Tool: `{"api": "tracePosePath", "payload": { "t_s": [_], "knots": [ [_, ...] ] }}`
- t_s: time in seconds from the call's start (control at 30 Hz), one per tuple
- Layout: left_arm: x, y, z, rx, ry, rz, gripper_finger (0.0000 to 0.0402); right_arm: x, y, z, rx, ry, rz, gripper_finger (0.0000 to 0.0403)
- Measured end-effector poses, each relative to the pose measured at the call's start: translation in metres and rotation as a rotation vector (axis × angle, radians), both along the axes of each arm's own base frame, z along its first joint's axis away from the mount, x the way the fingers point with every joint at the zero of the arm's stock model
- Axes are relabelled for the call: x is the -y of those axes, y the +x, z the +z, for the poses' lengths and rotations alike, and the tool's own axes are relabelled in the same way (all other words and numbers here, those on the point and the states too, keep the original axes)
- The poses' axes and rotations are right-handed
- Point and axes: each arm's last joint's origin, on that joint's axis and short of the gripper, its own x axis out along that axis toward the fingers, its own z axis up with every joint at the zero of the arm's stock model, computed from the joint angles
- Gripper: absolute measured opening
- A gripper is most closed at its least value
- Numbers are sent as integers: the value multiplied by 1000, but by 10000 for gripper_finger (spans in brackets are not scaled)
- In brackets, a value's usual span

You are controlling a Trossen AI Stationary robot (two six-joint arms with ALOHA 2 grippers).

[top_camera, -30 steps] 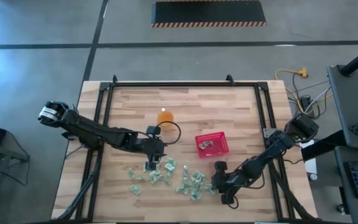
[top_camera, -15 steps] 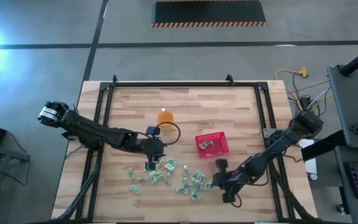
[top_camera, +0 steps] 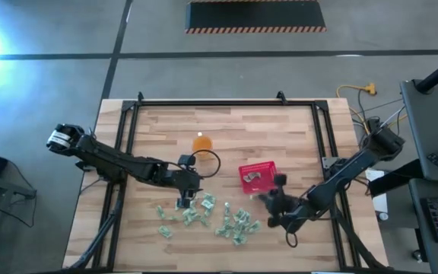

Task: Pick and place Stevia / Truvia into bins
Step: Put the stevia packet into the basket

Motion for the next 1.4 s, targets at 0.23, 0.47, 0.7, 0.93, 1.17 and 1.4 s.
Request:
{"api": "tracePosePath", "payload": {
  "t_s": [0.23, 0.47, 0.7, 0.93, 1.17, 1.4],
  "knots": [
    [0, 0, 0, -1, 1, 0, 164, 20, -2, 0, -14, -103, -133, 13],
    [0, 0, 0, 6, 4, -5, 164, 32, 4, -4, -58, -65, -175, 13],
    [0, 0, 0, 5, 6, -6, 164, 37, -1, -7, -107, -46, -211, 40],
    [0, 0, -2, 0, -5, -9, 164, 40, -3, -8, -121, -48, -233, 101],
    [5, -1, -9, 35, -146, -144, 164, 39, -2, -4, -144, -69, -191, 121],
    [12, -2, -25, 115, -222, -232, 164, 36, 0, -1, -195, -23, -132, 110]
  ]
}}
